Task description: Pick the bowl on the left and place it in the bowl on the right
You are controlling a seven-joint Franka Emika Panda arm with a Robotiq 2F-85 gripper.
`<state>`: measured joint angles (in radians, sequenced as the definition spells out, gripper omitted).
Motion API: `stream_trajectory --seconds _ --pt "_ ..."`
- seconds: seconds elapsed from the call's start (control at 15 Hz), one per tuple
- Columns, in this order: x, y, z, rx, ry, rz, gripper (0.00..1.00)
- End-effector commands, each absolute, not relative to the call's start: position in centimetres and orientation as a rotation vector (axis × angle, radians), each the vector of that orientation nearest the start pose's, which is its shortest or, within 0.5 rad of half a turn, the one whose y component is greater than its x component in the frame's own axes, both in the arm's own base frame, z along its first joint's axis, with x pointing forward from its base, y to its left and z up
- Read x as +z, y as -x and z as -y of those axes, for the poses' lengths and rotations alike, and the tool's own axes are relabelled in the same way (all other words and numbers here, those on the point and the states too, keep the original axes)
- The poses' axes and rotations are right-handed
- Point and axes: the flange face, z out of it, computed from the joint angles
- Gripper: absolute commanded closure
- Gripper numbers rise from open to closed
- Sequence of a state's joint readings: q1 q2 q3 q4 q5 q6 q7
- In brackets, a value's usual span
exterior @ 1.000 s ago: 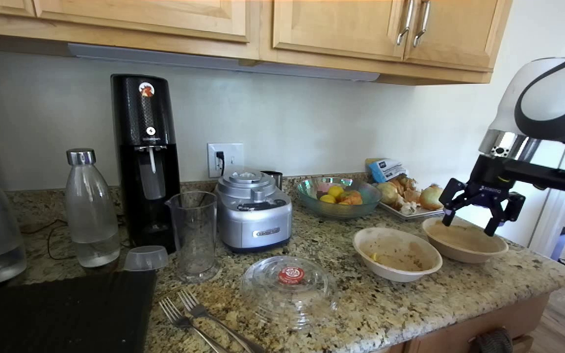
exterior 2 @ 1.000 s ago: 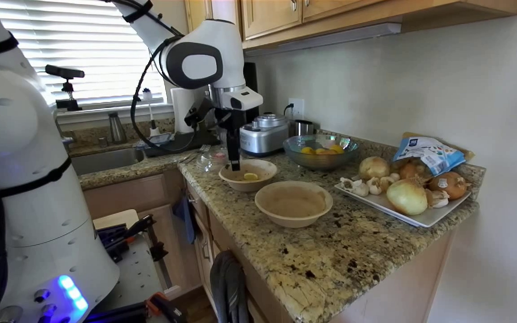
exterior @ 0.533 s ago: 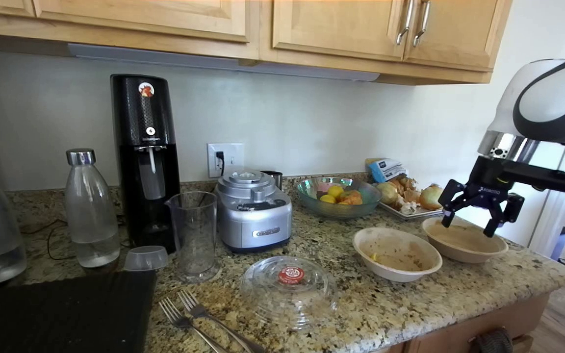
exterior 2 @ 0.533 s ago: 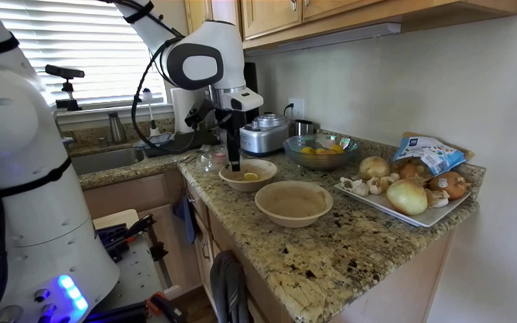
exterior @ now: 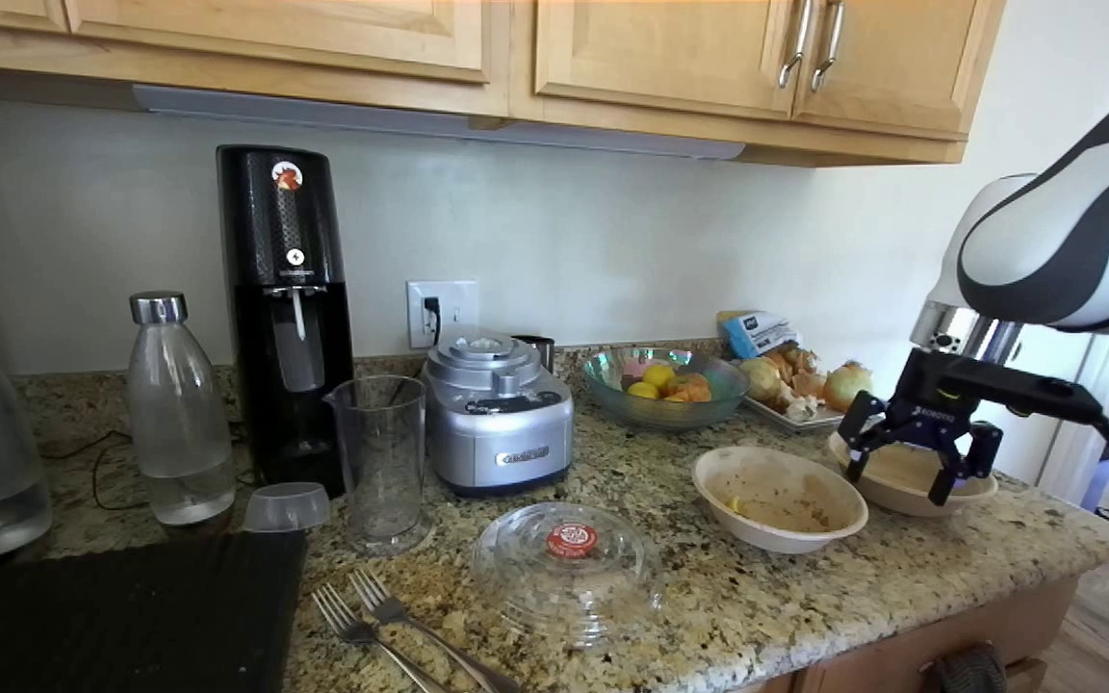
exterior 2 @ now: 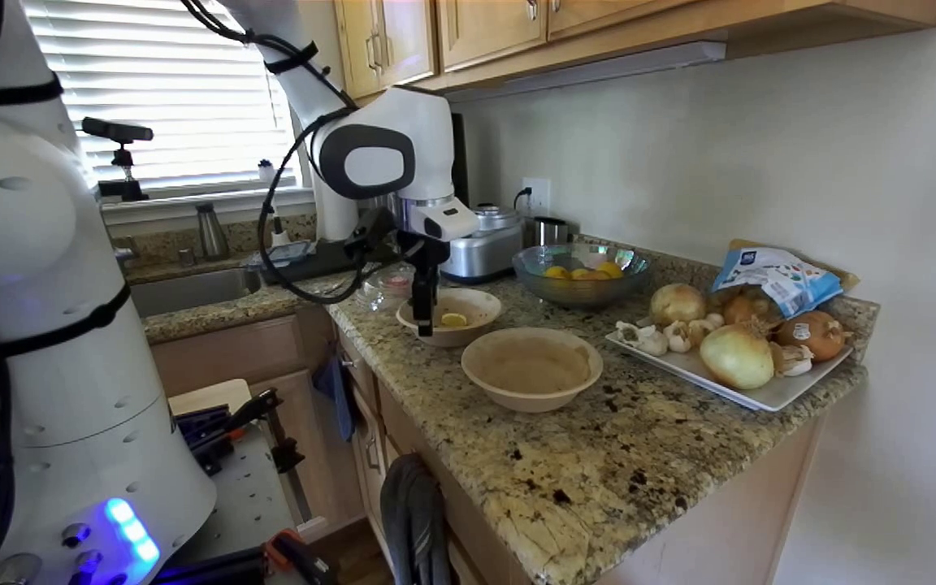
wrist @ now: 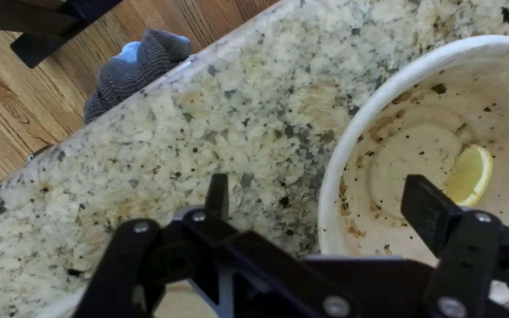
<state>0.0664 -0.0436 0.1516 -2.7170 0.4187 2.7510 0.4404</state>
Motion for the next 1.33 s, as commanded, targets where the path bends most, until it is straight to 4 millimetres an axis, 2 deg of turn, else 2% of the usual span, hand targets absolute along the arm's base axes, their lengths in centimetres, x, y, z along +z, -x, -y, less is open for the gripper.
stream_trajectory --seconds 0.0,0.4,0.53,0.6,1.13,1.27 --pt "23.1 -41.4 -7.9 -0.051 2.758 -0.946 0.0" --pt "21.5 -42.4 -7.2 -0.07 2.704 -1.028 0.02" --pt "21.0 -42.6 -7.0 -0.075 2.69 -1.044 0.27" --pt "20.9 -42.7 -6.9 -0.079 2.682 -1.049 0.3" --pt "20.4 -43.2 -6.5 -0.085 2.659 -1.05 0.84" --pt "20.3 -43.2 -6.5 -0.086 2.659 -1.044 0.93"
